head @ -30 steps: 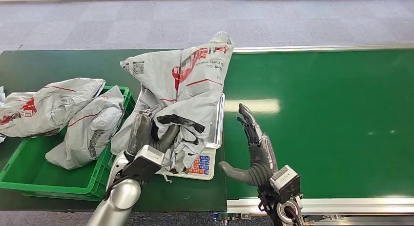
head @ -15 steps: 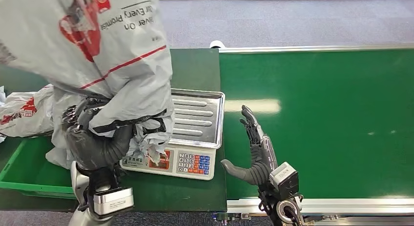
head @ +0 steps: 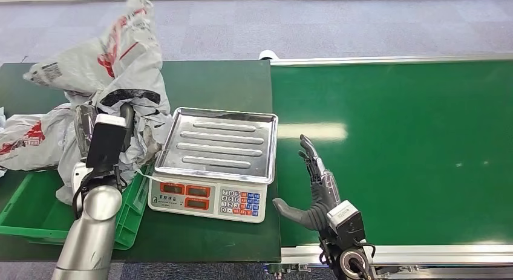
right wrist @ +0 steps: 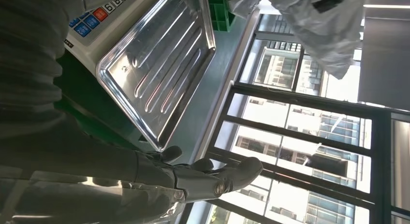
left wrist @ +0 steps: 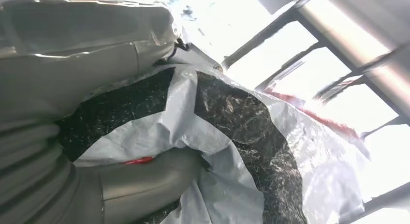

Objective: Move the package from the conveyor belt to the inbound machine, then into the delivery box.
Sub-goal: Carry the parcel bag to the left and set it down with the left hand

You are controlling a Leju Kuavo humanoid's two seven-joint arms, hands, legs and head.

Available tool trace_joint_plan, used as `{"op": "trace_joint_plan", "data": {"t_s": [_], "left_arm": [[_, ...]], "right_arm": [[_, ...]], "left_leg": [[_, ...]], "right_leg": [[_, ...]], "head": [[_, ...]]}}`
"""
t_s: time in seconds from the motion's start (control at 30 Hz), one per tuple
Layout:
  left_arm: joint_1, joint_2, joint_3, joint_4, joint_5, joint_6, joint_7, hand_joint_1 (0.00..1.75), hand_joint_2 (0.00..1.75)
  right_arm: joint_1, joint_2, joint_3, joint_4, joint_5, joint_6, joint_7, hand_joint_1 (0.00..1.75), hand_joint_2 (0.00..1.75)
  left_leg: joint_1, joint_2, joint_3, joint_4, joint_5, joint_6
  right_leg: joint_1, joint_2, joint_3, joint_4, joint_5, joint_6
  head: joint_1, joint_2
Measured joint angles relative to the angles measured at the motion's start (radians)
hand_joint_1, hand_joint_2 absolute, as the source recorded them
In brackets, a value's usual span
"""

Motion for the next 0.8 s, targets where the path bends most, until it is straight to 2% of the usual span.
{"op": "trace_joint_plan", "data": {"t_s": [0.1,0.23,0.4,0.43,0.57,0.7,0.73,0.8], "left_arm": [[-0.062,0.032,0.092,0.193,-0.06,0.011,0.044,1.61,1.75],[-0.108,0.057,0.159,0.349,-0.137,0.036,0.095,1.63,1.75],[-0.152,0.09,0.194,0.481,-0.406,0.087,0.287,1.56,1.75],[-0.156,0.098,0.198,0.502,-0.459,0.094,0.325,1.48,1.75],[-0.157,0.115,0.209,0.542,-0.576,0.089,0.402,0.64,1.75],[-0.125,0.108,0.238,0.498,-0.68,0.029,0.452,0.24,1.75],[-0.109,0.103,0.249,0.471,-0.699,-0.005,0.462,0.18,1.75],[-0.075,0.091,0.273,0.409,-0.734,-0.077,0.477,0.17,1.75]], "right_arm": [[0.002,-0.003,0.006,0.012,0.001,-0.014,0.005,0.0,1.75],[0.003,-0.004,0.012,0.023,0.001,-0.025,0.013,0.0,1.75],[0.004,-0.004,0.02,0.033,0.004,-0.042,0.031,0.0,1.75],[0.004,-0.003,0.02,0.035,0.005,-0.044,0.033,0.0,1.75],[0.004,-0.002,0.019,0.042,0.007,-0.05,0.038,0.0,1.75],[0.005,0.0,0.018,0.047,0.013,-0.058,0.046,0.0,1.75],[0.005,0.0,0.017,0.048,0.015,-0.059,0.049,0.0,1.75],[0.007,0.003,0.016,0.052,0.02,-0.06,0.053,0.0,1.75]], "left_leg": [[0.0,0.002,0.001,0.0,0.0,0.0],[0.0,0.002,0.0,0.0,0.0,0.0],[0.0,0.004,0.001,0.0,0.0,0.0],[0.0,0.004,0.001,0.0,0.0,0.0],[0.0,0.004,0.002,0.0,0.0,0.0],[0.0,0.005,0.002,0.0,-0.001,0.0],[0.0,0.005,0.002,0.0,-0.001,-0.001],[0.0,0.005,0.002,0.0,-0.001,-0.001]], "right_leg": [[0.0,0.002,0.0,0.0,0.0,0.0],[0.0,0.002,0.0,0.0,0.0,0.0],[0.0,0.004,0.0,0.0,0.0,-0.001],[0.0,0.004,0.0,0.0,0.0,-0.001],[0.0,0.004,0.0,0.0,0.0,-0.001],[0.0,0.004,0.0,0.001,0.0,-0.001],[0.0,0.004,0.0,0.001,0.0,-0.001],[0.0,0.004,0.0,0.001,0.0,-0.001]], "head": [[0.0,0.0],[0.0,0.0],[0.0,0.0],[0.0,0.0],[0.0,0.0],[0.0,0.0],[0.0,0.0],[0.0,0.0]]}}
